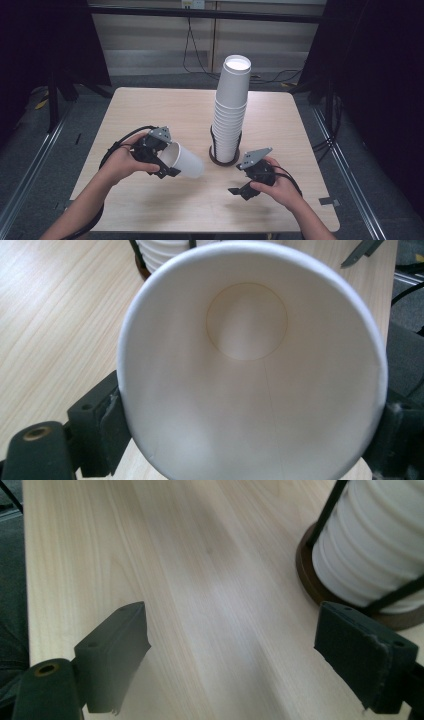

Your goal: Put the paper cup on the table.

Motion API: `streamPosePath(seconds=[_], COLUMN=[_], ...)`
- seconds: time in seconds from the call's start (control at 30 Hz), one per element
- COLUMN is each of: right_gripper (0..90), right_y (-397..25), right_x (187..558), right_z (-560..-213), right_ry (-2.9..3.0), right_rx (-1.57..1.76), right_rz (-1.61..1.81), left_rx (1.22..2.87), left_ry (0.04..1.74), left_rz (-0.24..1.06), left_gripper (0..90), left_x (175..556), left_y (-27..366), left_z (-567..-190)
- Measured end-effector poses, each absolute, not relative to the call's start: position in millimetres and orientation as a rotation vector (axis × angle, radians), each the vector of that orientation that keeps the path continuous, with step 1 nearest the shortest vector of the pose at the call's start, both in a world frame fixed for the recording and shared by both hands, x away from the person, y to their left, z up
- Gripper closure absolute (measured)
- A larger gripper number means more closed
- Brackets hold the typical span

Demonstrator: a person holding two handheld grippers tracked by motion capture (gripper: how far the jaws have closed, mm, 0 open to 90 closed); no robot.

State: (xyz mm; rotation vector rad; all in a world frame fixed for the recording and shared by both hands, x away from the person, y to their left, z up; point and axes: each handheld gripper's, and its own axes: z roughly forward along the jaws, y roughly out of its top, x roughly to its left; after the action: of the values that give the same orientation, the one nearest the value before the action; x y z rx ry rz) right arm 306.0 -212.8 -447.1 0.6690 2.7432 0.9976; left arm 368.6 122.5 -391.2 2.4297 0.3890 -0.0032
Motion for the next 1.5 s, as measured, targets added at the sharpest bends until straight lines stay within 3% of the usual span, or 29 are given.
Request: streamPosePath(seconds=[0.7, 1.5], right_gripper=[13.6, 12.1], right_y=[-235.3, -242.2], right_x=[297.3, 292.2], right_z=[-494.5, -503.5], right_ry=[2.679, 2.6], right_rx=[0.771, 0.8], right_rz=[0.972, 1.083], left_rx=[2.465, 2.558], left_ry=[0.467, 0.544], left_rz=[0.01, 0.037], left_gripper=[11.9, 11.8], left_x=[377.6, 391.0], left_y=[141.4, 149.4], left_z=[-392.8, -393.6])
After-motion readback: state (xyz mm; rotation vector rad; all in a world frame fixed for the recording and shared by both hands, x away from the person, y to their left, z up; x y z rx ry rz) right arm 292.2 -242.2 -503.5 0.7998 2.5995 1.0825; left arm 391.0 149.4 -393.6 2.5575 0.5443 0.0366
